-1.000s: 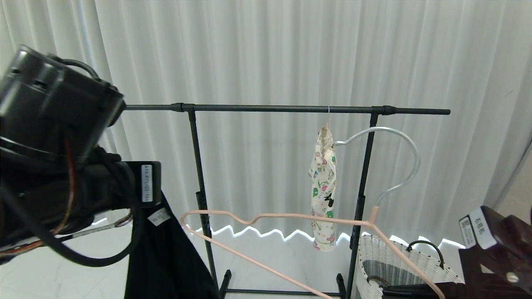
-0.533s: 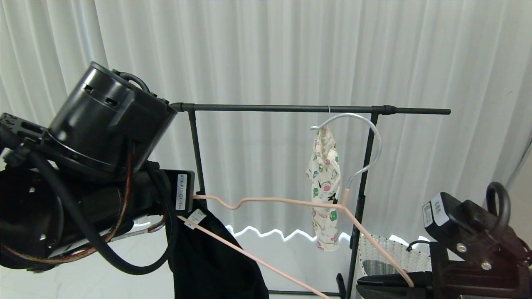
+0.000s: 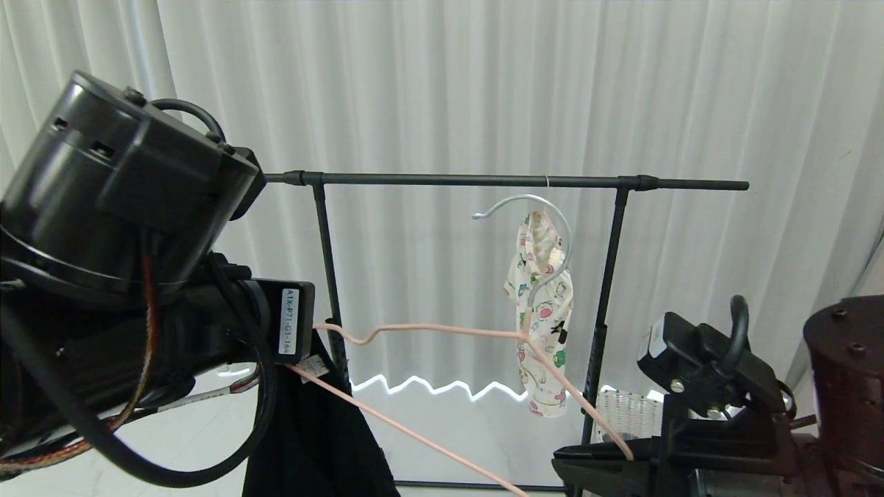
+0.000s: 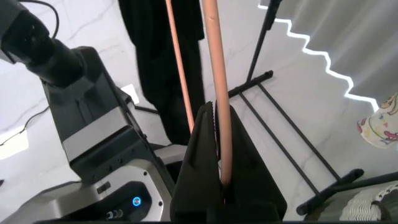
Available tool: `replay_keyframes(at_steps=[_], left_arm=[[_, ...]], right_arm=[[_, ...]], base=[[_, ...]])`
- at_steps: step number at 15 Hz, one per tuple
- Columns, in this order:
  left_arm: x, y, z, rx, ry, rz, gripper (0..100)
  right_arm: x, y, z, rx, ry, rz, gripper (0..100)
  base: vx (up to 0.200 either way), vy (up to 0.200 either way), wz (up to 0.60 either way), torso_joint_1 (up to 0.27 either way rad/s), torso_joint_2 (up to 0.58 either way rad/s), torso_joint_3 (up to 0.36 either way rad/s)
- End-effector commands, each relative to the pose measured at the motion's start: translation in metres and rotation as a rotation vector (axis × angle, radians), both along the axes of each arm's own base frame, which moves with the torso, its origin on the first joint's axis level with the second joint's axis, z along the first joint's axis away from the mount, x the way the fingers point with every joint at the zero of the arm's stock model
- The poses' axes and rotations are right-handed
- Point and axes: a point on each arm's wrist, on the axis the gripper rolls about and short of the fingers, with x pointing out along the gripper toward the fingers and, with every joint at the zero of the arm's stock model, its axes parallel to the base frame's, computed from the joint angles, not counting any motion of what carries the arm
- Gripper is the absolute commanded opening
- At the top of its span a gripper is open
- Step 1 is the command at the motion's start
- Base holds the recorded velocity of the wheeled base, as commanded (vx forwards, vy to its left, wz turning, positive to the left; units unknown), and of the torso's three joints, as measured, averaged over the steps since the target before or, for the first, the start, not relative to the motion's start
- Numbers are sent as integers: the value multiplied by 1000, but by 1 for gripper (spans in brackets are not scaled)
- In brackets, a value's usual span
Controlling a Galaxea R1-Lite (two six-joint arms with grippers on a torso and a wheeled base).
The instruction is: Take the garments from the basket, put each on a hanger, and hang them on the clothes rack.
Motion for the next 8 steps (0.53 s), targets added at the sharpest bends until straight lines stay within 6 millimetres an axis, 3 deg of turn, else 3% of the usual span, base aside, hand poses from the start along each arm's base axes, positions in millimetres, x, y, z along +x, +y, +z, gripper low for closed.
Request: replay_keyframes(at_steps=[1, 4, 8], left_arm=[[-13, -2, 7, -29, -18, -59, 0], [-30, -7, 13, -68, -20, -163, 0], [-37, -13, 23, -99, -43, -208, 0]], right_arm=[[4, 15, -3, -17, 12, 17, 0], [5, 37, -6, -31, 22, 51, 0], [2, 63, -13, 21, 43, 48, 0]], base=[[0, 0, 0, 0, 0, 0], [0, 0, 0, 0, 0, 0], [0, 0, 0, 0, 0, 0]])
